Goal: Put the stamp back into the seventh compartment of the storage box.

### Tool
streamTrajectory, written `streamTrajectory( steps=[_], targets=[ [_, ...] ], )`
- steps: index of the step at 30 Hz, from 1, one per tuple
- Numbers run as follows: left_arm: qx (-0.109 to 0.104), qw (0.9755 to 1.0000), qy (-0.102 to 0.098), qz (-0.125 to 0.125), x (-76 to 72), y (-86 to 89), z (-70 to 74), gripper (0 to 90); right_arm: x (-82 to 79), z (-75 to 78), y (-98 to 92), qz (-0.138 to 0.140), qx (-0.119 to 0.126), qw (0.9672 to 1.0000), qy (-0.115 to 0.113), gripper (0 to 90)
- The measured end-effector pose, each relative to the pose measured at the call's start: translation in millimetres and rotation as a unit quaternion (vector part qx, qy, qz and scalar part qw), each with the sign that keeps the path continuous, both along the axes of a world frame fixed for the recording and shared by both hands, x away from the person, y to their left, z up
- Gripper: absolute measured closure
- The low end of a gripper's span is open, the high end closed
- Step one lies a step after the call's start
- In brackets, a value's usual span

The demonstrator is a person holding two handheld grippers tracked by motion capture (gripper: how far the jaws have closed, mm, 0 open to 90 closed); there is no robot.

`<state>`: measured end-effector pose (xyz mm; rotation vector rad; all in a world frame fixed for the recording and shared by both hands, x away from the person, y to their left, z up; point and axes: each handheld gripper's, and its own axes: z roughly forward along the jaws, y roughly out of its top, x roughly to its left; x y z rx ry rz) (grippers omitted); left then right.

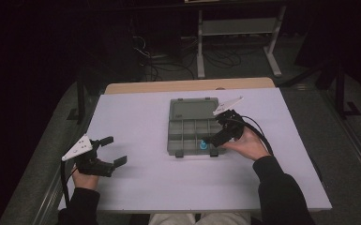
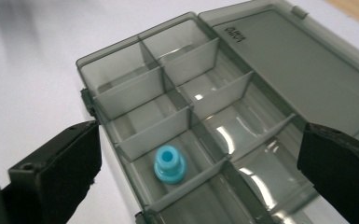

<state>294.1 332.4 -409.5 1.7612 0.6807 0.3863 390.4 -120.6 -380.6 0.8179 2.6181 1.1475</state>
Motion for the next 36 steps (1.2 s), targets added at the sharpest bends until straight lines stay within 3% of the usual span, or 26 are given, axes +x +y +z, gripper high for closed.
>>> streamTrajectory(
  steps=[20,36],
  targets=[
    [-0.003,1.0,0.0,0.001,-0.2,-0.5,0.1,0.0,-13.3,8.3,-21.3,-0.021,0.015,0.9995,-0.02,0.0],
    [0.0,1.0,0.0,0.0,-0.4,-1.1,0.0,0.0,-25.7,3.3,-43.2,-0.039,0.032,0.9985,-0.022,0.0]
  ],
)
